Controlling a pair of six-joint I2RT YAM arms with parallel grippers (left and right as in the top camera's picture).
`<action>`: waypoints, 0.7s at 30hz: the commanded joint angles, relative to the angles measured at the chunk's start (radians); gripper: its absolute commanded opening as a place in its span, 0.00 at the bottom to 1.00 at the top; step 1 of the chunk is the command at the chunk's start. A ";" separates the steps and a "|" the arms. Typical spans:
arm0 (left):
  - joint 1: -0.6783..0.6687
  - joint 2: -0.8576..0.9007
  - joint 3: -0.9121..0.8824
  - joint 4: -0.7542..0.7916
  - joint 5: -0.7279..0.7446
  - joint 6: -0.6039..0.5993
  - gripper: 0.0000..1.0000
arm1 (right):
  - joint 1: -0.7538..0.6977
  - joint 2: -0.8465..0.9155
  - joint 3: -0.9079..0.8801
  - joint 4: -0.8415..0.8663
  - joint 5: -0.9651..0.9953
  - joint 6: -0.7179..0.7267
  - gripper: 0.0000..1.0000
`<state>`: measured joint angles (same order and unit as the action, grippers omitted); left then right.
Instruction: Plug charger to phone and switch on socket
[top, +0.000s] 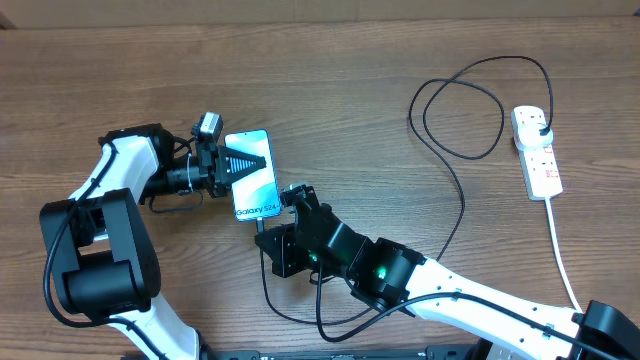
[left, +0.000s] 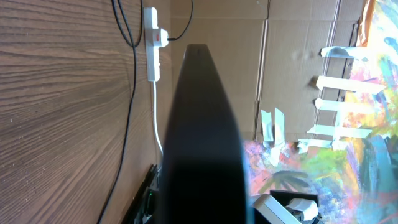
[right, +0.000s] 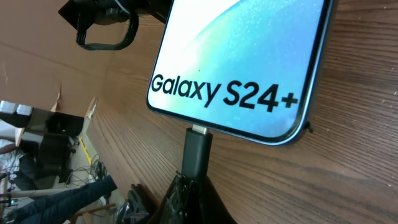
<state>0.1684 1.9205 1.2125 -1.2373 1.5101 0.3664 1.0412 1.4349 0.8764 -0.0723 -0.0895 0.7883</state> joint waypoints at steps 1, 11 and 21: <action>-0.034 -0.012 0.000 -0.018 0.008 0.004 0.04 | -0.036 -0.013 0.006 0.026 0.088 -0.011 0.04; -0.034 -0.012 0.000 -0.011 0.005 0.050 0.04 | -0.036 -0.013 0.006 0.026 0.089 -0.011 0.04; -0.034 -0.012 0.000 -0.012 -0.037 0.117 0.04 | -0.065 -0.013 0.007 0.026 0.006 -0.011 0.04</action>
<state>0.1631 1.9205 1.2125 -1.2346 1.5105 0.4160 1.0264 1.4349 0.8745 -0.0765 -0.1226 0.7883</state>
